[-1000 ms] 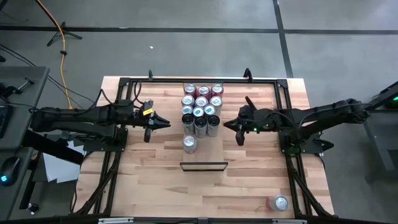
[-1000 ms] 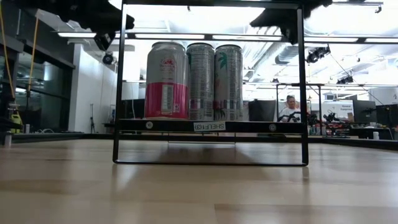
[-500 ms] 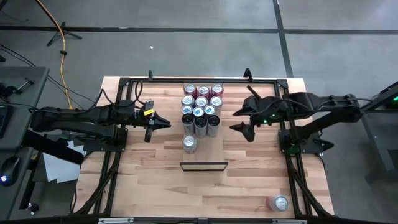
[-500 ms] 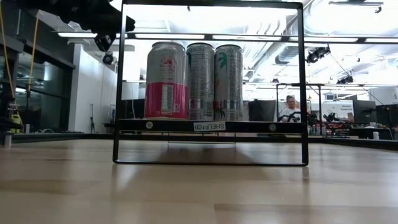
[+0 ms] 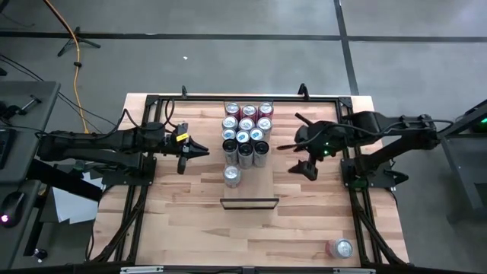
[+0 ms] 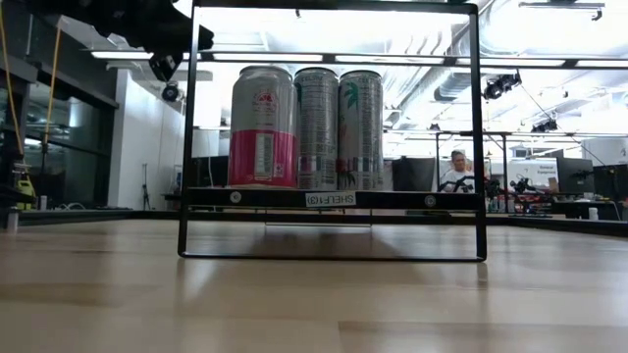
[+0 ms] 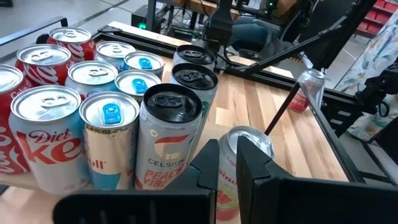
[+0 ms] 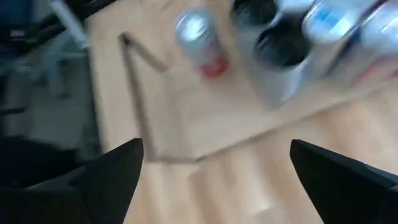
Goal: Place canned beverage on shelf
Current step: Put the pink soda can on the shelf aligned with the other pink white soda can
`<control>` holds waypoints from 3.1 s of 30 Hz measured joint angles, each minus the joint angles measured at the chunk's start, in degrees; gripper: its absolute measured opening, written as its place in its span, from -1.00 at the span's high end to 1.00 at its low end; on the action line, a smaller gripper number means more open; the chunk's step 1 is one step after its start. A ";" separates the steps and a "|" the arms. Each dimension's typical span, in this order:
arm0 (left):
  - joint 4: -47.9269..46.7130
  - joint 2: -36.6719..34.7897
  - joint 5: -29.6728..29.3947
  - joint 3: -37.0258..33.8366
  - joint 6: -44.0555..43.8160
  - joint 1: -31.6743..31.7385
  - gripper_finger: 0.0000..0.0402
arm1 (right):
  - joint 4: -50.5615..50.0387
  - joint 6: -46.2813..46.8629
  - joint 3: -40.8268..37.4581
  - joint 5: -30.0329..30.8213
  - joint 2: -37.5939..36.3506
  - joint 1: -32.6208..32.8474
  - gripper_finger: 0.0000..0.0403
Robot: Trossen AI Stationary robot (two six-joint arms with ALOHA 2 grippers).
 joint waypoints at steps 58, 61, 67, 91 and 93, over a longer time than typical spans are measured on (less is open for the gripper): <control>0.52 0.02 -4.26 -0.04 -1.50 0.02 1.00 | 8.64 72.05 -17.81 -29.00 23.47 43.77 -0.91; 0.52 0.00 -4.26 -0.04 -1.50 0.02 1.00 | 8.74 69.78 -17.81 -31.03 23.47 43.07 -0.75; 0.52 0.00 -4.26 -0.04 -1.50 0.02 1.00 | 8.21 60.94 -16.63 -35.24 23.11 40.10 -0.39; 0.48 0.00 -4.26 -0.04 1.03 0.00 1.00 | -12.70 37.07 -24.32 -21.41 9.53 -2.52 -0.39; 0.47 0.00 -4.26 -0.04 1.01 0.00 1.00 | -10.95 35.03 -26.15 -22.18 9.55 -4.92 -0.39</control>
